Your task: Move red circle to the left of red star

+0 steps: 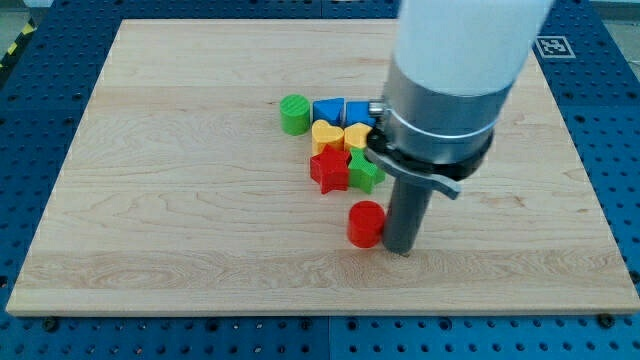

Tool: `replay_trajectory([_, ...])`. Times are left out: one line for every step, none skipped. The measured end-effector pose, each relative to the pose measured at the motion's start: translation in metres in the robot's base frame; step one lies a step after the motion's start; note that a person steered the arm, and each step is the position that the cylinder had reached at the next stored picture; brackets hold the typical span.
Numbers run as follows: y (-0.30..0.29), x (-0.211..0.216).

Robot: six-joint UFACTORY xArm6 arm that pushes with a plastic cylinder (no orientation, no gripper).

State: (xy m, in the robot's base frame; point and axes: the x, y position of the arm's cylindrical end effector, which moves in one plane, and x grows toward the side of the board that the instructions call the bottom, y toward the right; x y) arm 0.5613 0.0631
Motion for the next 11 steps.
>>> replay_trajectory([-0.031,0.0])
replay_trajectory([-0.068,0.0])
replay_trajectory([-0.087,-0.002])
replay_trajectory([-0.117,-0.013])
replay_trajectory([-0.118,0.012])
replay_trajectory([-0.065,0.012])
replay_trajectory([-0.043,0.008])
replay_trajectory([-0.057,-0.022])
replay_trajectory([-0.081,-0.031])
replay_trajectory([-0.1,-0.022])
replay_trajectory([-0.121,-0.036])
